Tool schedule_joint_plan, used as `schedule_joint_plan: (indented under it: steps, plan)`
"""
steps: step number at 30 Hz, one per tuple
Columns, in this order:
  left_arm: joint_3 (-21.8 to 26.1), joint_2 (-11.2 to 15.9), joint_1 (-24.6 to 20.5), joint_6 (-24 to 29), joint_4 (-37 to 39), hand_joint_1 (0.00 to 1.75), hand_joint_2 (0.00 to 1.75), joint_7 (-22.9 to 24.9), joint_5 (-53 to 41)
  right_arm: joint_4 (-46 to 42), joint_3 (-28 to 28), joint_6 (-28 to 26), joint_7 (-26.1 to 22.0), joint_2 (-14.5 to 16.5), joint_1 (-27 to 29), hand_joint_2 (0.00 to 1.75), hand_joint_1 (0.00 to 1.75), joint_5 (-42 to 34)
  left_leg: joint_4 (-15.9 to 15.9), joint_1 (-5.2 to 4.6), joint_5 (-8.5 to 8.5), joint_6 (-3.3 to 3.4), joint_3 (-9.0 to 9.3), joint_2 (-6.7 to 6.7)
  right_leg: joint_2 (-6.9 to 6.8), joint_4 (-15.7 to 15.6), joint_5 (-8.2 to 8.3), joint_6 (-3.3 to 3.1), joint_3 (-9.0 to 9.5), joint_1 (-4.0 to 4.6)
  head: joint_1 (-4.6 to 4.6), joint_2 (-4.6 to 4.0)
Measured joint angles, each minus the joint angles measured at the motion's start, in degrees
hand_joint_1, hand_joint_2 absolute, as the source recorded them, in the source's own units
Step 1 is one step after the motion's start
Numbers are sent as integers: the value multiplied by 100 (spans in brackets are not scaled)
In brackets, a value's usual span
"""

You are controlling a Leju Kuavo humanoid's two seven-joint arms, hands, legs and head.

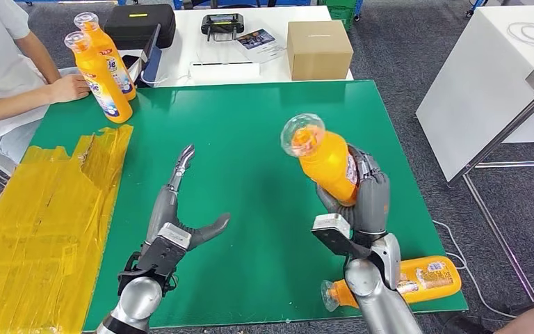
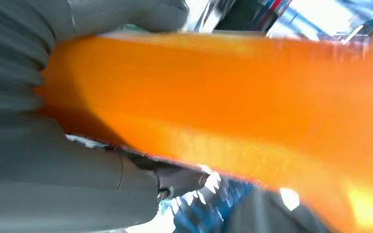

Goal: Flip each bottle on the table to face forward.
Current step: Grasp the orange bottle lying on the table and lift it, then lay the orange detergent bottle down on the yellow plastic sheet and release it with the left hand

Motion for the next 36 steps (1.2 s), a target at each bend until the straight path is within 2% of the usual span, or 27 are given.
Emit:
schedule_joint_plan:
  steps: [4, 7, 9, 16, 26, 36]
  plan:
    - [-71, 5, -63, -97, 3, 0, 175, 22, 88, -214, 1, 382, -164, 164, 131, 175, 175, -358, 0, -1, 0, 0, 1, 4, 0, 0, 0, 0, 0, 0, -1, 0]
    - [-91, 8, -124, -502, 13, 0, 175, 27, 500, -238, 37, 1063, -423, 308, 198, 175, 175, -810, 0, 0, 0, 0, 0, 4, 0, 1, 0, 0, -1, 2, 0, 0]
    - [-98, 8, -156, -812, 17, 0, 175, 23, 846, -216, 119, 1311, -583, 423, 260, 175, 175, -911, 0, 2, 0, 0, -1, 5, 1, 1, 0, 0, -3, 3, -1, 0]
    - [-74, 80, -327, -1760, 62, 0, 175, 54, 2187, 176, 392, 1449, -675, 701, 291, 175, 175, -973, -2, 4, 0, -1, -5, 6, 0, 1, -1, 0, -5, 5, 0, 0]
    - [-43, 184, -532, -2117, 163, 0, 175, 127, 2709, 763, 704, 1531, -730, 881, 166, 175, 175, -936, -1, 3, 1, -1, -5, 4, 0, 1, 0, 0, -4, 4, 0, 0]
    - [-45, 194, -587, -2153, 253, 0, 175, 128, 2762, 1139, 872, 1518, -730, 943, 52, 175, 175, -912, -1, 4, 1, -1, -5, 4, 0, 1, -1, 0, -4, 4, 1, 0]
